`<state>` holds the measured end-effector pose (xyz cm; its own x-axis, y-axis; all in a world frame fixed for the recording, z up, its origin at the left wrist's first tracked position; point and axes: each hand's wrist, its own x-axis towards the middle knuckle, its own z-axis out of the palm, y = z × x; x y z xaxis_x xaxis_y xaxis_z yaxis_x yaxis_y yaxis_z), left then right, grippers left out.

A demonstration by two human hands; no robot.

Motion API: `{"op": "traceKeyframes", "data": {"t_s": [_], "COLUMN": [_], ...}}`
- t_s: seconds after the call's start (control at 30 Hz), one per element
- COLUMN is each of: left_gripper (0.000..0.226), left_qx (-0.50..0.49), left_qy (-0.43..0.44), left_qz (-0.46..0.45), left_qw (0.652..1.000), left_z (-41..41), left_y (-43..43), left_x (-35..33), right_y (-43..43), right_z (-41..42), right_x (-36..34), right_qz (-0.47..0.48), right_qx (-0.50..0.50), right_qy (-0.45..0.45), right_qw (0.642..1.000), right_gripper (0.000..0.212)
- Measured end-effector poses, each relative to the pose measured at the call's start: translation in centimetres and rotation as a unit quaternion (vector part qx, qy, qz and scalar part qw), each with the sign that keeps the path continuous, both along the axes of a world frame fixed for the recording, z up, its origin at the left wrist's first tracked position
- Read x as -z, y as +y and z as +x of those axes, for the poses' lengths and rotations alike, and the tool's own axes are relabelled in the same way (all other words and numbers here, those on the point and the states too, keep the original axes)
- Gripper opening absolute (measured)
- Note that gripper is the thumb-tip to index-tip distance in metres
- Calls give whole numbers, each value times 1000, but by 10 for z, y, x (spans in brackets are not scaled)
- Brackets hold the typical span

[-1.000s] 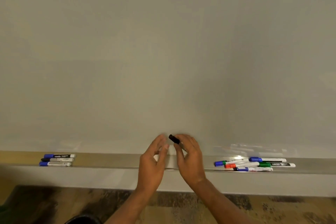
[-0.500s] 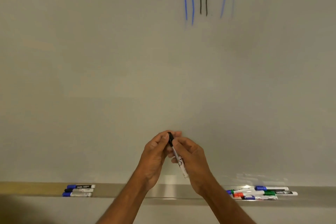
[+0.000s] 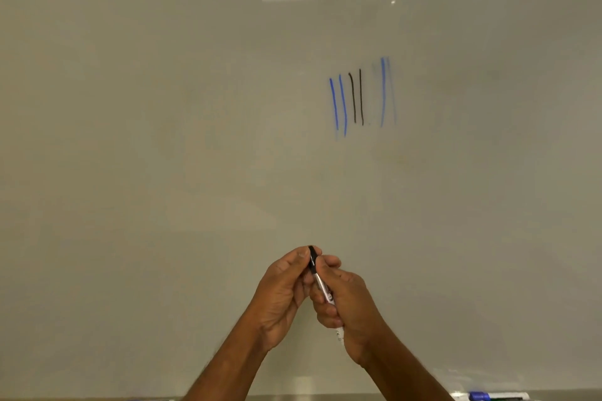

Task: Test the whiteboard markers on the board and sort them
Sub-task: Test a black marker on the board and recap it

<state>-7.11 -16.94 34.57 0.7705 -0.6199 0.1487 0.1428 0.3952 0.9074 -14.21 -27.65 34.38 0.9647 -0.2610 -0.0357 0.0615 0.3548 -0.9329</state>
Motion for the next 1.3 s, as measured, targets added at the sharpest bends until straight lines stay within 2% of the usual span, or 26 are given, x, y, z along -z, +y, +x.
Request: {"op": "traceKeyframes", "data": {"t_s": [0.27,0.33,0.43,0.57,0.63,0.7,0.77,0.8,0.87,0.97,1.1,1.17,1.3], "left_gripper": [30,29,27,26,26,25,23,21,21,21,25,27,29], "left_qx": [-142,-172,-181,-170,-172,-188,-227,-250,-283,-325,-366,-380,-384], "left_qy": [-8,-7,5,13,6,-31,-115,-168,-257,-363,-455,-503,-569], "left_qz": [-37,-62,-102,-135,-143,-137,-99,-73,-41,-13,20,26,23], "left_qw": [989,983,978,976,975,972,962,951,923,873,812,776,727], "left_z": [12,16,20,24,26,29,30,31,36,51,77,85,106], "left_y": [2,1,1,-2,-4,-5,-5,-5,-7,-10,-16,-19,-28], "left_x": [-46,-56,-68,-83,-90,-99,-108,-112,-118,-125,-132,-135,-138], "right_y": [12,8,-2,-9,-12,-17,-23,-26,-29,-28,-24,-23,-24], "right_z": [-4,-4,-9,-11,-9,-6,-5,-4,-1,4,16,23,37], "right_x": [-20,-28,-46,-68,-79,-88,-97,-100,-109,-122,-140,-147,-156], "right_qz": [-53,-21,-4,-44,14,132,223,227,160,-6,-176,-225,-224], "right_qx": [57,31,-8,60,54,9,-31,-39,-21,62,200,255,304], "right_qy": [29,2,-82,-155,-183,-208,-235,-251,-278,-295,-291,-295,-310], "right_qw": [997,999,997,985,981,969,946,940,947,953,919,893,872], "right_gripper": [50,46,25,22,19,25,35,38,37,31,37,37,21]}}
